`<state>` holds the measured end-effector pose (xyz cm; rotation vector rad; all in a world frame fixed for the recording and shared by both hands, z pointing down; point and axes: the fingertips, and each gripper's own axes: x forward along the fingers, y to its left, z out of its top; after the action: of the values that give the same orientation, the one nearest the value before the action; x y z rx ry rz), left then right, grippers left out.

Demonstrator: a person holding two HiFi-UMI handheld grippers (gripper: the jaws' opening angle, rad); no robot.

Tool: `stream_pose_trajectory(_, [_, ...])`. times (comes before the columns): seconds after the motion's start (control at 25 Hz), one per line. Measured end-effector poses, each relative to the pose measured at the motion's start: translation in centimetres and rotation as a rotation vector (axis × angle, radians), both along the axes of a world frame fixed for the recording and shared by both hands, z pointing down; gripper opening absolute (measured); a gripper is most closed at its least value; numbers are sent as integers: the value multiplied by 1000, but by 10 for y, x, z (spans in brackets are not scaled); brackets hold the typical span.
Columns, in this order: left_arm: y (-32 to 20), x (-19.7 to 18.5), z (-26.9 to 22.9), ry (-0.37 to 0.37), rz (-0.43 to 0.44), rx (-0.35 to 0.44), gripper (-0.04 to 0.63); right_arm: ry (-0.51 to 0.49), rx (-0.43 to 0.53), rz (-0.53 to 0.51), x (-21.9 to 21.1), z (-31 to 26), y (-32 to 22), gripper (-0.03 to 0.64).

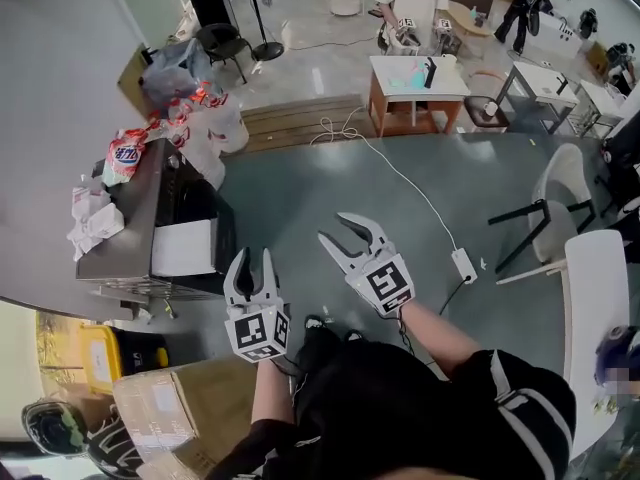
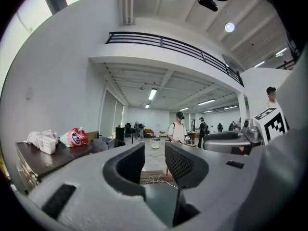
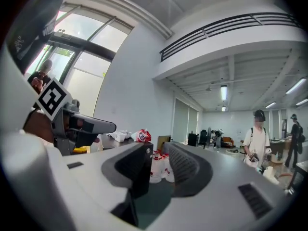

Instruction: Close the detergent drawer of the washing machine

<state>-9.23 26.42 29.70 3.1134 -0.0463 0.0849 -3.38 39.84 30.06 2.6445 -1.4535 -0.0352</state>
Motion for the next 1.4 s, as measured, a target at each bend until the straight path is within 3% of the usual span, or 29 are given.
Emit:
stream_pose_trajectory(0.4, [-102,82,15,10,-79,7,158,32,-23,-120,93,4,-104,184])
stream_pose_trajectory(0.6, [-158,135,26,-27,-94,-22,167,-1,-66,-187,147,13,-165,192])
stream_pose_trajectory(0.84, [-232,176,27,-17,-143,-49,169,3,-112,-257,198,16,-245,206])
stream_pose_trajectory(1.0, [-279,179,37,-32,-205,-64,169,-9,-130,-323,213,23,-299,216])
stream_pose_trajectory(1.4, [-348,134,63,-83,-451,-102,193,-17,-211,-661,193,51,-402,264])
